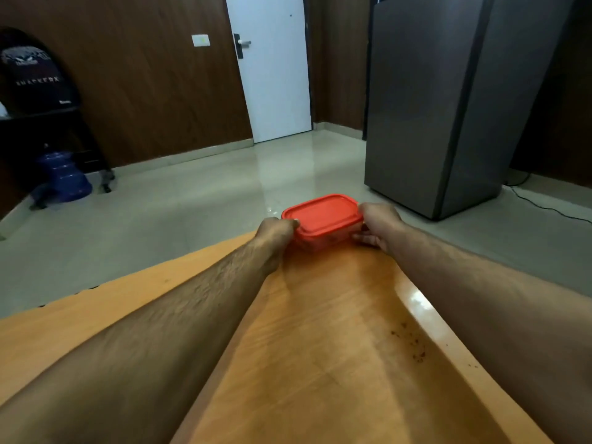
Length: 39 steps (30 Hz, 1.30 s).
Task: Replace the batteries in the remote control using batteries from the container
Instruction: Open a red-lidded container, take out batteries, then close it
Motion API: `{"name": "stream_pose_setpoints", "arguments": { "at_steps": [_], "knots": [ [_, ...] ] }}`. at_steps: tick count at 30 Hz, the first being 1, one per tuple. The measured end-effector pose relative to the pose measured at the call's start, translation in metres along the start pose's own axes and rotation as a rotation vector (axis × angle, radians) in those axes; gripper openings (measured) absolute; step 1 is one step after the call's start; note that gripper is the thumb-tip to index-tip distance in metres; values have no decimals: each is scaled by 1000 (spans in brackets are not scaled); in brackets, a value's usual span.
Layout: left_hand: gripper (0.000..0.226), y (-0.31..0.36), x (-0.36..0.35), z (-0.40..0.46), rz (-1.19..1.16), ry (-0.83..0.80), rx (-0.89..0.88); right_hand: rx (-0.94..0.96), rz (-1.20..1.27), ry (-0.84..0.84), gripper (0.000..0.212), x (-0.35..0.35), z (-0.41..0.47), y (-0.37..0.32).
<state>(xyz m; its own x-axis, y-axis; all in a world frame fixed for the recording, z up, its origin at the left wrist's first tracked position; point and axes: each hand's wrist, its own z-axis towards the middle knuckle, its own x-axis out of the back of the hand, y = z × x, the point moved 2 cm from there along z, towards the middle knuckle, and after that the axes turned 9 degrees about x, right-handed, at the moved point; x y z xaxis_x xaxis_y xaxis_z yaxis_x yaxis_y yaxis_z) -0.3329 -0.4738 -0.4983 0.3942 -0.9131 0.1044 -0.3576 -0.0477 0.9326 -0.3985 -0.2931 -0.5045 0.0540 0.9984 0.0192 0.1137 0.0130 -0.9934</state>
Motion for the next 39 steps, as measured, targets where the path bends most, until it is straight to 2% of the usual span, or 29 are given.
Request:
{"name": "stream_pose_setpoints", "arguments": {
  "at_steps": [3,9,13,16,21,24,29,34,39],
  "knots": [
    [8,0,8,5,29,48,-24,10,-36,10,31,1,5,-3],
    [7,-1,5,9,85,29,-49,40,-70,22,23,2,6,0],
    [17,-2,5,13,100,25,-29,56,-96,3,20,6,7,-1],
    [6,-1,7,11,96,33,-19,71,-142,-9,19,5,9,2],
    [18,4,18,-2,32,25,16,128,-260,4,29,11,-2,-2],
    [29,6,30,-24,41,39,-2,243,-411,44,29,17,-25,-11],
    [29,-3,69,-96,194,22,-96,436,-546,-103,35,13,-101,-17],
    [26,-17,124,-192,359,64,-204,482,-456,-301,31,-5,-203,-21],
    [25,-46,189,-287,440,146,-240,538,-389,-467,26,-32,-301,-27]
  ]
}}
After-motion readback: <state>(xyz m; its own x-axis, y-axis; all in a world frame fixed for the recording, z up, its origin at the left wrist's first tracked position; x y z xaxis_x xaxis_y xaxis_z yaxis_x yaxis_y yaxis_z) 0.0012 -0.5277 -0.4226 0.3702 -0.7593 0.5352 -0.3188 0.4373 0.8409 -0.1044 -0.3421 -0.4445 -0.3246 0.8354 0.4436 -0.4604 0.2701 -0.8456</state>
